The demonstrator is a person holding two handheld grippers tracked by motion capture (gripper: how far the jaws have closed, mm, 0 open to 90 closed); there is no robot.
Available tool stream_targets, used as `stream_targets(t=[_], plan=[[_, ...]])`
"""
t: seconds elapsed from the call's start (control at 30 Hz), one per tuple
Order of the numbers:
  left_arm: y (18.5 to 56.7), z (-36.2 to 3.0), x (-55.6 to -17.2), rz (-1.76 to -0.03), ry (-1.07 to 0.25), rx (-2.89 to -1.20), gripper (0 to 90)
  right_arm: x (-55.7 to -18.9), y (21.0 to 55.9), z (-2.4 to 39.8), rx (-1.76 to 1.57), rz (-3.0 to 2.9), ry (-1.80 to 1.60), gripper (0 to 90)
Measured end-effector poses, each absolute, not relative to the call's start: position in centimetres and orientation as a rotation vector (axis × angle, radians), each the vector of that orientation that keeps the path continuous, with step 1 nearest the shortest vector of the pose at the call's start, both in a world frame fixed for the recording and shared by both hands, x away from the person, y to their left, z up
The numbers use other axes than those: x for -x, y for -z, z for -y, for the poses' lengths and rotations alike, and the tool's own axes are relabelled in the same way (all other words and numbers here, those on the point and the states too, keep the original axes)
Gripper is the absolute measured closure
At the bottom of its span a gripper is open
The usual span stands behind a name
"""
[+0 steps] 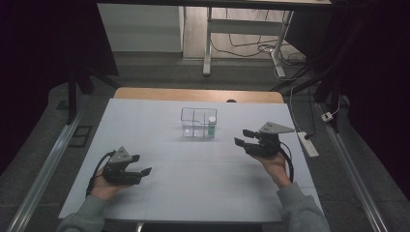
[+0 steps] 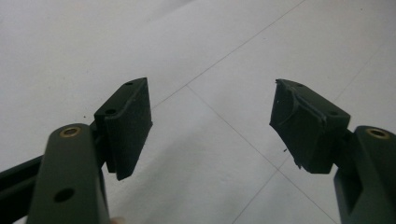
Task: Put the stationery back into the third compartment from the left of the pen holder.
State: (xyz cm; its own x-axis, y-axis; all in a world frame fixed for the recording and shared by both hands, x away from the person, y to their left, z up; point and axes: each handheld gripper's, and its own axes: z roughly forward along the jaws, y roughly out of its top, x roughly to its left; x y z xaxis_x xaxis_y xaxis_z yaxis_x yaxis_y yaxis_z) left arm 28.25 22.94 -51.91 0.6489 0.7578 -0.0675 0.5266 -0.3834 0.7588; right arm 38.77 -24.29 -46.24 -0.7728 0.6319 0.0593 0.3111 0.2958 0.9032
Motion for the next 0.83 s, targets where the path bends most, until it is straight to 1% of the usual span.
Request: stream_targets(t=[0.53,0.83], plan=[[51.8,-22.8,-28.1,-0.998,-0.385,-2.073,29.0,-33.9,48.7,29.7,-0.905,-2.306,-1.355,43.7],[51.7,-22.8,-28.1,-0.996,-0.393,-2.068,29.0,-33.4,49.1,30.3,-0.913,-2.306,-1.341,43.6]])
